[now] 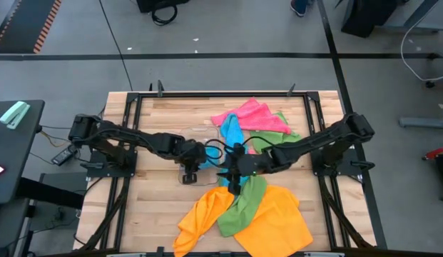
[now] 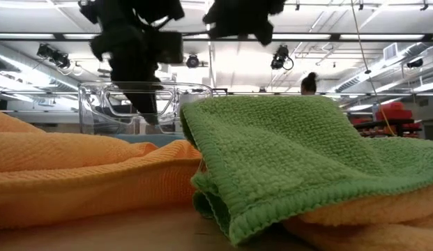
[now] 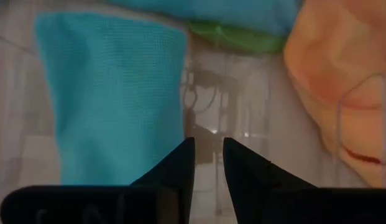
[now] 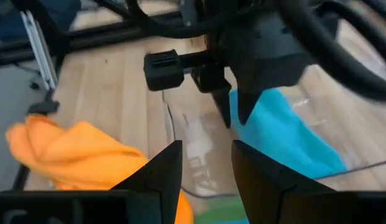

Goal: Fold microfiber towels
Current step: Put the left blue towel into the transparent bin

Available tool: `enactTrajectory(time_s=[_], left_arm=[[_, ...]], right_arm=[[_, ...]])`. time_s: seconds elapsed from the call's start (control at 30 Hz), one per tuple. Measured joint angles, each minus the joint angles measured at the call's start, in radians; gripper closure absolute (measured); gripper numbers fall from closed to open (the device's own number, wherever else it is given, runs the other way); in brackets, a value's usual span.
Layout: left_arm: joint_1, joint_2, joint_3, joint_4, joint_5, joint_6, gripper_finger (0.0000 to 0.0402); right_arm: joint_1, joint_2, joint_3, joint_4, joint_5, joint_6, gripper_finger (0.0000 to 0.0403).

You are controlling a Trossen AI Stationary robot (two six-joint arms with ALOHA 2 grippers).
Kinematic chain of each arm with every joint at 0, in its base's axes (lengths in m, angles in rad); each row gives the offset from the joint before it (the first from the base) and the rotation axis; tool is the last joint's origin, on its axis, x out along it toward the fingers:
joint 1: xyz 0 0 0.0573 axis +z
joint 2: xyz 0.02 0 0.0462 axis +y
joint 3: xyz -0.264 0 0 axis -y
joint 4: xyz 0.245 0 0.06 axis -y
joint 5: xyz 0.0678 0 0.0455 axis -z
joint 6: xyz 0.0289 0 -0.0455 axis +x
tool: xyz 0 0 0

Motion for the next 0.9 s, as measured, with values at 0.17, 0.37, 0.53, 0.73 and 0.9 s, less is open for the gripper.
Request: enactTrajectory(time_s=[0.17, 0.37, 0.53, 0.73, 0.9], left_arm=[[0.021, 0.001, -0.03, 0.055, -0.001, -0.008, 0.0312], [0.039, -0.004, -0.045, 0.097, 0.039, -0.004, 0.0322], [0.039, -0.002, -0.045, 0.182, 0.049, 0.018, 0.0329], [0.031, 0.031, -0.047, 0.168, 0.05, -0.033, 0.0323], [-0.005, 0.068, -0.042, 0.211, 0.048, -0.054, 0.0308]], right_arm=[[-0.007, 0.031, -0.003, -0.011, -0.038, -0.014, 0.0256], [0.012, 0.06, -0.008, 0.013, -0.031, -0.043, 0.0256], [0.01, 0.064, -0.083, 0.099, -0.009, -0.038, 0.0256], [-0.001, 0.091, -0.103, 0.165, -0.007, -0.081, 0.0256], [-0.003, 0.106, -0.103, 0.192, -0.016, -0.098, 0.0256]])
